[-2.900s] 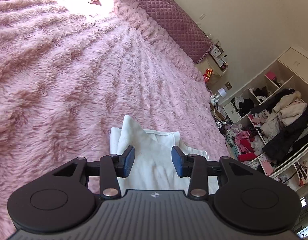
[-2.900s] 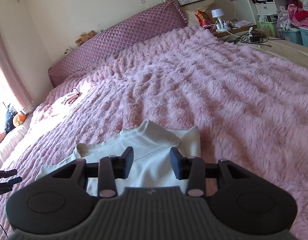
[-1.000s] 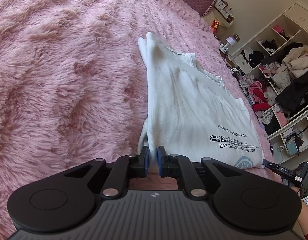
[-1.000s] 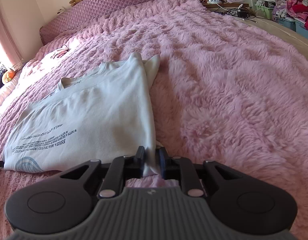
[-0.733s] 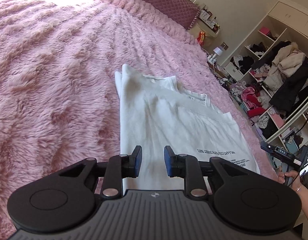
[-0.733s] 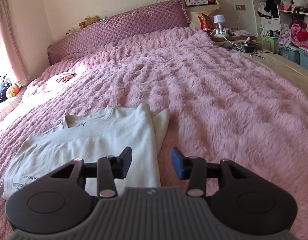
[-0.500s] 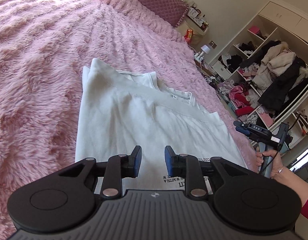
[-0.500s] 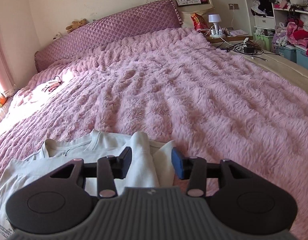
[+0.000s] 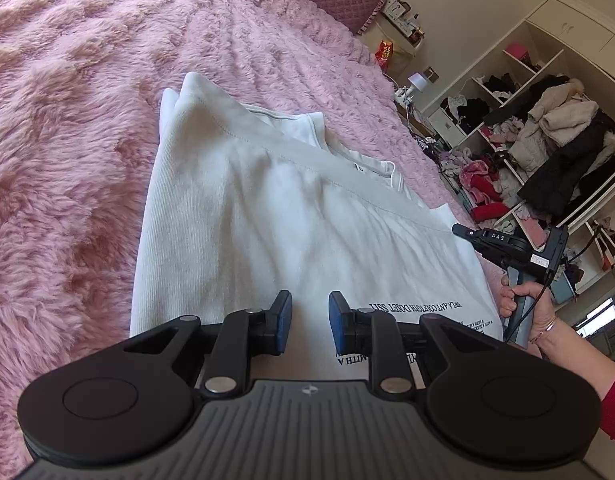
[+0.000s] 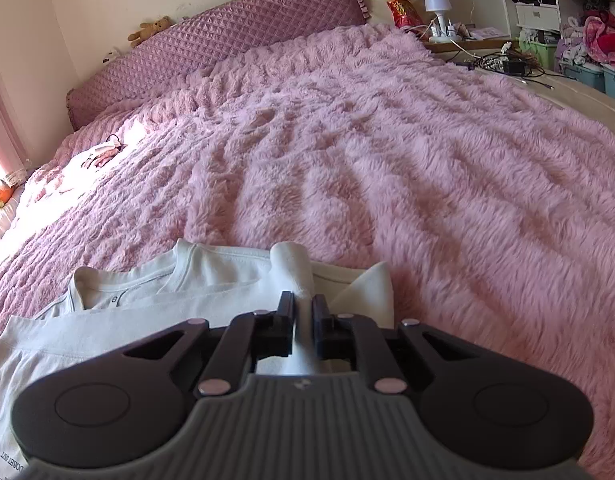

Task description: Fold small clothes

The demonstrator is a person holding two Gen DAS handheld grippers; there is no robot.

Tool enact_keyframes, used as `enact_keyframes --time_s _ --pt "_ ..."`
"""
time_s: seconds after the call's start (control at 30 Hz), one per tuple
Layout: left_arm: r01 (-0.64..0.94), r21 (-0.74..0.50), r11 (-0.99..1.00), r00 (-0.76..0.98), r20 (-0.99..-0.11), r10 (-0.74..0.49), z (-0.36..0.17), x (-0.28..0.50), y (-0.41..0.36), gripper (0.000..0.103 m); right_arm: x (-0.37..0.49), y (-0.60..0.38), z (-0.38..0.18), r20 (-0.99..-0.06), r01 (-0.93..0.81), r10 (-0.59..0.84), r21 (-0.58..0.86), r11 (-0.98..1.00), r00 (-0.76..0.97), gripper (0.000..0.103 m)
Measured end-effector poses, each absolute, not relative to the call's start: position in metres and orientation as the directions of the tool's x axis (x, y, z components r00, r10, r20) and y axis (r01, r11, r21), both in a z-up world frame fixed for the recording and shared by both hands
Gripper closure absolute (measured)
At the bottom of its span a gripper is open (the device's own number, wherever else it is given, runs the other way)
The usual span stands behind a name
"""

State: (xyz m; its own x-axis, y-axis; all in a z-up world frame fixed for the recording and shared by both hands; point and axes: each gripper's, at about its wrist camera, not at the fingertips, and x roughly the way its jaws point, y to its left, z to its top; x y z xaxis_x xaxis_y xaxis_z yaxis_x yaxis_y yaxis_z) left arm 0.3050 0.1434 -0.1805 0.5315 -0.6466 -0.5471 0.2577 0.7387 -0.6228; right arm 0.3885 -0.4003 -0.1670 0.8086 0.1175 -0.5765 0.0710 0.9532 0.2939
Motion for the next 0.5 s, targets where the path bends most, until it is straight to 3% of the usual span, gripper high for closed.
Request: enact_keyframes --time_s 0.1,0.2,0.27,0.33,0.37,0.4,0.5 --pt "0.264 -0.629 0.731 0.551 -0.523 -0.65 -0.176 0.302 0.144 0.072 0.384 -0.403 -0.157 -0.545 0.086 0.078 0.269 0.959 0.835 0.1" --pt "0.25 -0.598 0.761 0.538 -0.568 -0.623 -0.187 0.307 0.139 0.073 0.397 -0.404 -0.176 -0.65 0.118 0.057 0.223 0.968 0.758 0.098" --pt "0.247 -0.605 0.757 0.536 -0.565 -0.627 -0.191 0.308 0.14 0.073 0.396 -0.4 -0.182 -0.664 0.114 0.049 0.199 0.973 0.746 0.094" --pt "0.235 -0.62 0.748 0.535 -0.56 -0.632 -0.193 0.309 0.142 0.074 0.384 -0.403 -0.178 -0.624 0.112 0.071 0.249 0.962 0.778 0.069" --pt "0.231 -0.625 0.746 0.534 -0.559 -0.634 -0.192 0.31 0.143 0.074 0.377 -0.406 -0.174 -0.608 0.096 0.097 0.278 0.956 0.788 0.063" --pt "0.227 -0.629 0.743 0.532 -0.559 -0.636 -0.191 0.31 0.143 0.074 0.367 -0.408 -0.169 -0.589 0.078 0.116 0.293 0.953 0.8 0.058" --pt "0.222 -0.625 0.748 0.533 -0.565 -0.63 -0.187 0.309 0.142 0.073 0.33 -0.415 -0.149 -0.544 -0.003 0.191 0.327 0.945 0.817 0.057"
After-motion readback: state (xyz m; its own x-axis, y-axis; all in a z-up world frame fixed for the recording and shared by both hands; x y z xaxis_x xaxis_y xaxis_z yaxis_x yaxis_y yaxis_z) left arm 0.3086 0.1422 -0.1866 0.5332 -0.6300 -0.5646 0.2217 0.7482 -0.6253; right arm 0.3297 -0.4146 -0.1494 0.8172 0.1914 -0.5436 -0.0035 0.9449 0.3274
